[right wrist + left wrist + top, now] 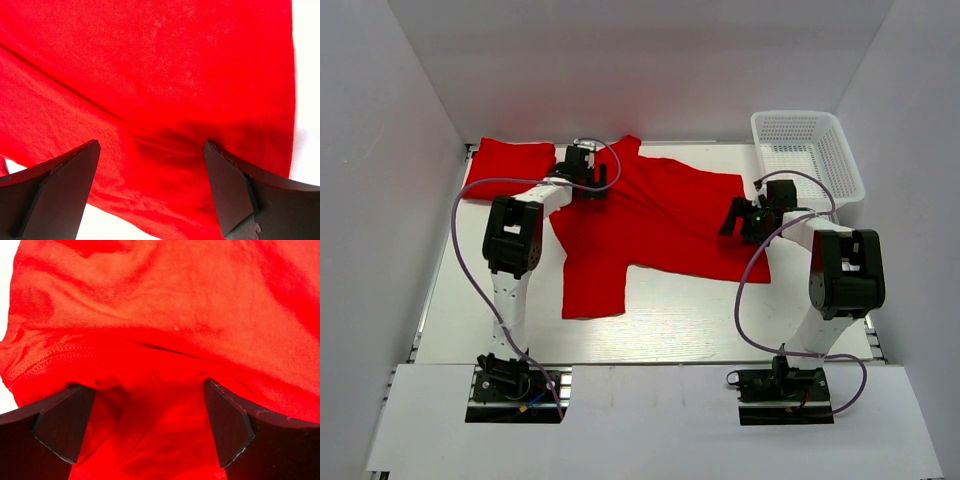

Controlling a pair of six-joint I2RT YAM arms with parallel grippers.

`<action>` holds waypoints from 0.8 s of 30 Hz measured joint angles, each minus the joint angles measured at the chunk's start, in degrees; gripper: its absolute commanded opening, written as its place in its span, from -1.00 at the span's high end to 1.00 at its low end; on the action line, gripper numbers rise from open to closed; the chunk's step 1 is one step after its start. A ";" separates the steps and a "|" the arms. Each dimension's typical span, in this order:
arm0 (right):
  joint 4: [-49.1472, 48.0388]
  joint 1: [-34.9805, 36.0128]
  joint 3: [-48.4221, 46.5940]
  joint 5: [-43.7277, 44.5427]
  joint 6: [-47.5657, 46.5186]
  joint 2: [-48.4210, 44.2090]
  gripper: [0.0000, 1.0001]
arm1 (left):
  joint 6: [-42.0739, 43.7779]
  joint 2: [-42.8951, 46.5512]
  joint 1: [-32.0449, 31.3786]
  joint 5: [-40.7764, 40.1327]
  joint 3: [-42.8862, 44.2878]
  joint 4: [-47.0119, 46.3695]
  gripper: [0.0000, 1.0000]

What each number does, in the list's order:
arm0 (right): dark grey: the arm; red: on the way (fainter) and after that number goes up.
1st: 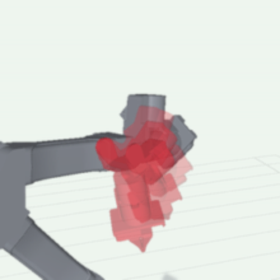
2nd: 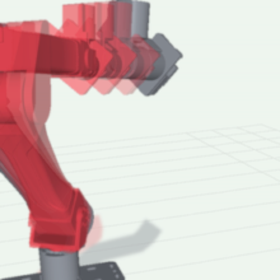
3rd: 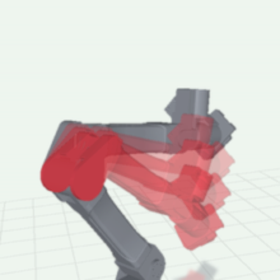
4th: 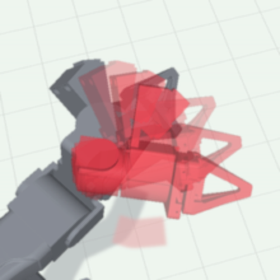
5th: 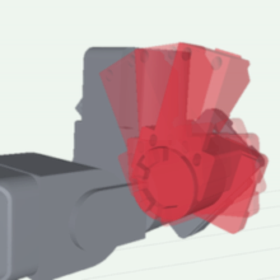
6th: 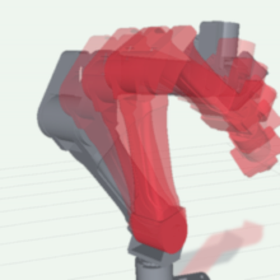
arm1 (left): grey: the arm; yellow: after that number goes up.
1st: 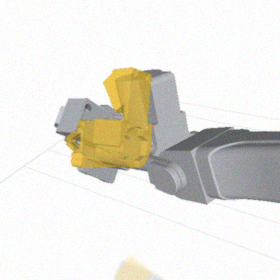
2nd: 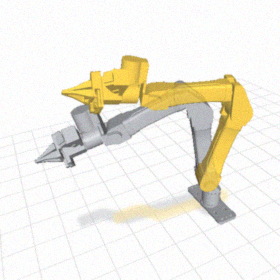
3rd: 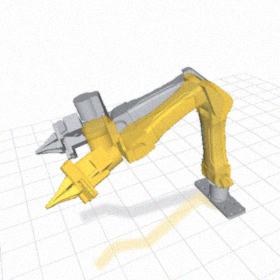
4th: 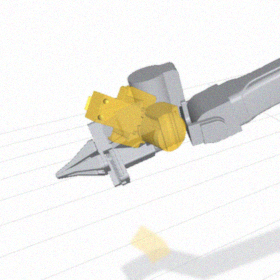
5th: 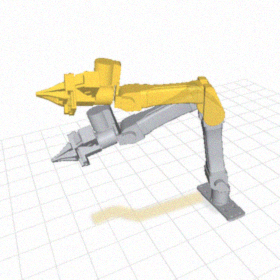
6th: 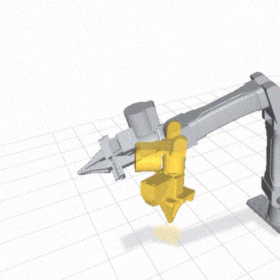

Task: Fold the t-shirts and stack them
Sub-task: Grap the side of the flattened tshirt closest away from the robot with both arms

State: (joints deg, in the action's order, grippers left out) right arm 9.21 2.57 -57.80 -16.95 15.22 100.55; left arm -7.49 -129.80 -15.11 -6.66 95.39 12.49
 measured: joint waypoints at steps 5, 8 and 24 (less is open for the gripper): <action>1.05 0.07 0.00 -0.11 -2.43 -1.92 -0.81 | 1.11 3.34 -0.02 2.10 -3.74 1.38 -1.00; 1.31 0.09 0.11 0.07 -3.04 -6.14 -0.81 | 0.04 10.40 -0.44 2.19 -9.94 3.96 -1.00; -1.90 0.02 11.78 7.87 8.26 -21.64 -0.81 | -21.68 60.57 -1.20 7.89 -50.58 19.19 -1.00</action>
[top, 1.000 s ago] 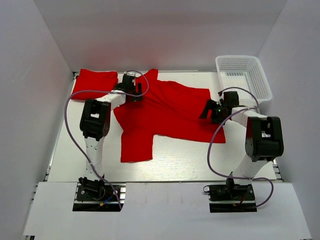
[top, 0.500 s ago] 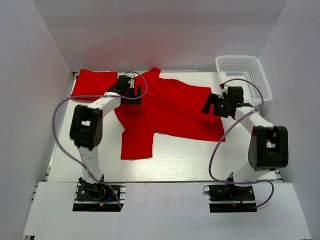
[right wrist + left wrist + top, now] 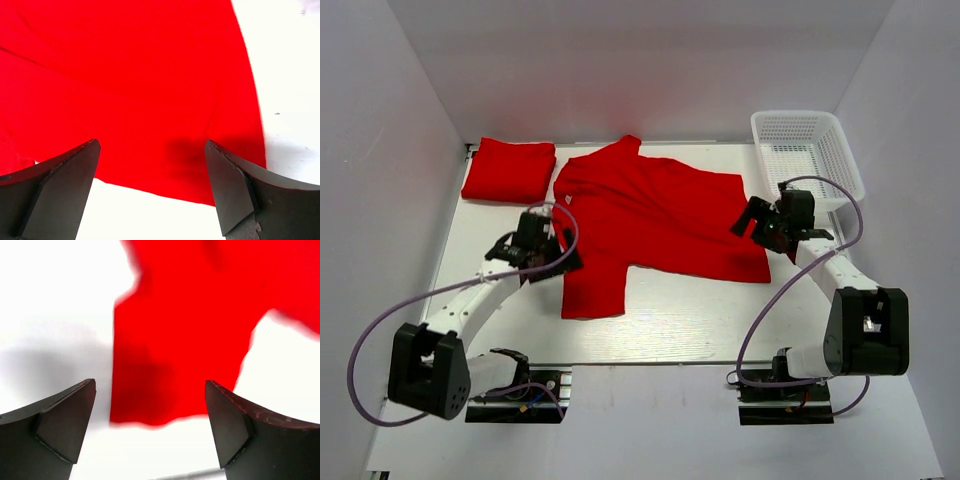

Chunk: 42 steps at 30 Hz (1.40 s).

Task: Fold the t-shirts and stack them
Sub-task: Grap the side of the flattened tshirt closest away from the robot with both arms

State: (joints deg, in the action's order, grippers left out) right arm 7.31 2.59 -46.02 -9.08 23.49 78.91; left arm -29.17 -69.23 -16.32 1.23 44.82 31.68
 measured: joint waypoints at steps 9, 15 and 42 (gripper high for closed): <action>2.60 0.00 1.79 5.75 2.10 -5.99 -0.81 | -5.86 6.47 -1.53 5.90 -13.62 6.32 -1.00; 3.19 0.00 4.52 6.82 3.04 -8.76 -0.81 | -8.35 8.96 -1.95 4.59 -14.40 6.19 -0.65; 6.86 -0.61 9.51 13.38 3.50 -10.54 -0.81 | -9.40 6.05 -6.34 2.97 -14.62 7.67 1.00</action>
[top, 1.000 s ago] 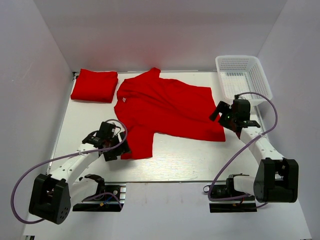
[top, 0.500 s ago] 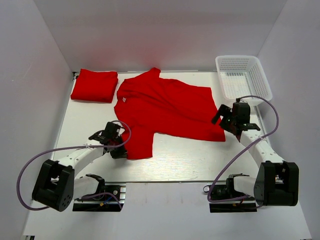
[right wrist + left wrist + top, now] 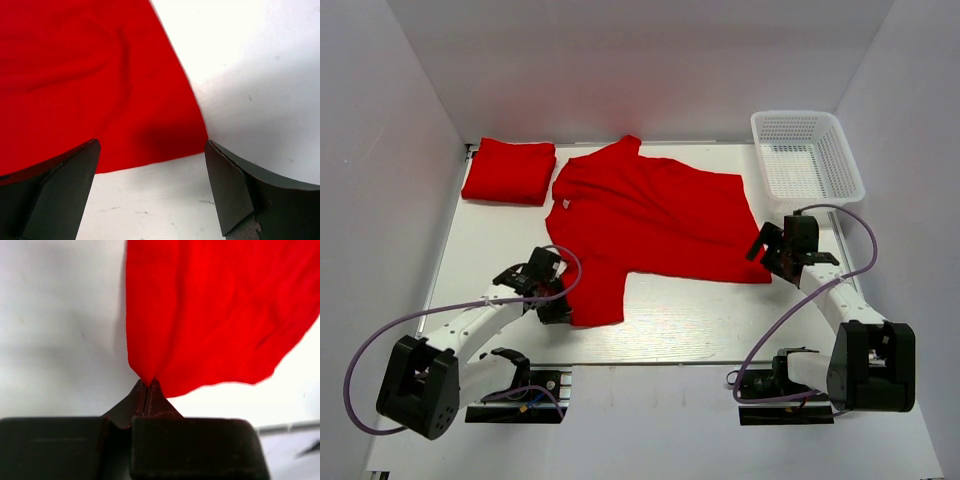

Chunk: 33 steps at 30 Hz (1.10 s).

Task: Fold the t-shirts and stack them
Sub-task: Grap the side of the flattened tshirt closest away from the robot with both arms

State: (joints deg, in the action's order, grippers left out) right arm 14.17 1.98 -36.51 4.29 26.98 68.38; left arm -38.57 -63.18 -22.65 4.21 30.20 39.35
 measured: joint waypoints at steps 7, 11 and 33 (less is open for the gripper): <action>3.21 -0.09 0.87 -0.61 1.01 3.50 -0.81 | -1.70 2.19 -1.29 6.91 -0.50 6.64 1.00; 4.11 -0.09 2.19 -0.68 1.44 3.78 -0.81 | -2.67 2.67 -1.64 8.22 -0.02 12.20 1.00; -1.22 -0.09 4.55 -0.11 3.54 6.03 1.00 | -2.86 4.13 -1.97 11.08 5.33 14.78 1.00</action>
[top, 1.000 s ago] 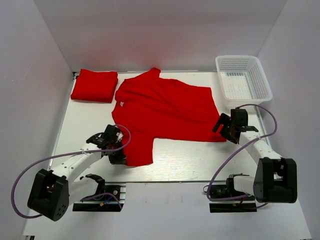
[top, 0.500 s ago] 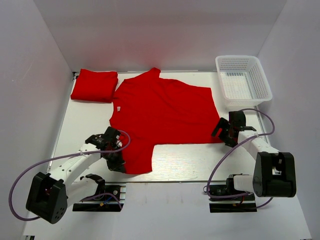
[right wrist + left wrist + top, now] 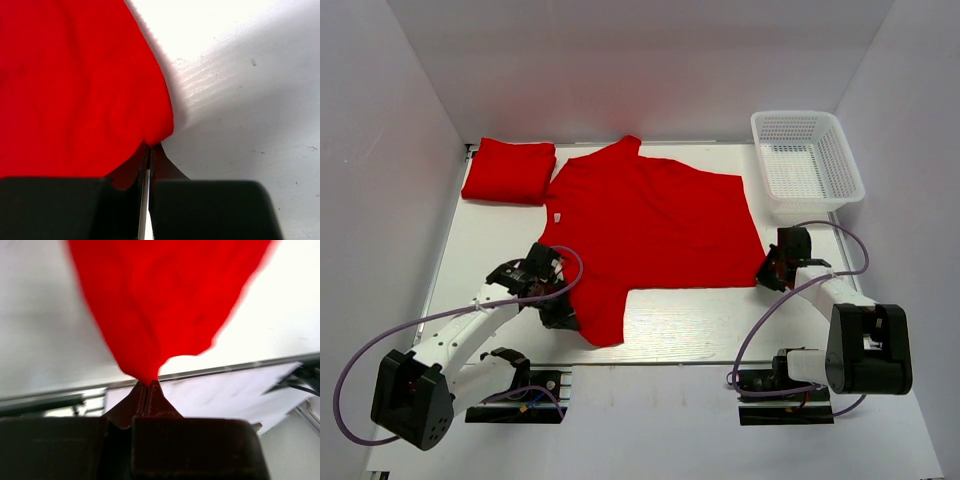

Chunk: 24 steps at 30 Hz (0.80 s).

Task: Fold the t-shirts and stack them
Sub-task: Grap the side of the flattened tshirt closest away from the robot with both arms, then fold the flattened tshirt in 1/3 of the way

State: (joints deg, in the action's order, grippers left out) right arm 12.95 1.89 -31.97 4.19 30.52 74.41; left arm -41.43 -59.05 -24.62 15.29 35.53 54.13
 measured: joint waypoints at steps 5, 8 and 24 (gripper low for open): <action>-1.22 0.00 2.05 -1.53 -1.53 -2.38 1.00 | 1.73 -0.46 0.00 2.95 3.54 -5.49 1.00; -1.49 0.04 2.05 -1.60 -3.15 -2.71 1.00 | 3.23 -2.47 0.00 3.74 6.64 -9.42 1.00; -4.20 0.04 -1.55 -2.91 -7.15 -3.39 1.00 | 6.10 -9.60 0.44 -7.28 19.71 -21.51 1.00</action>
State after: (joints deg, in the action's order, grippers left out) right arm 8.75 1.93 -33.52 1.28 23.38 71.02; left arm -35.33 -68.64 -24.18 8.01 55.24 32.62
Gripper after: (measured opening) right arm 0.011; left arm 0.030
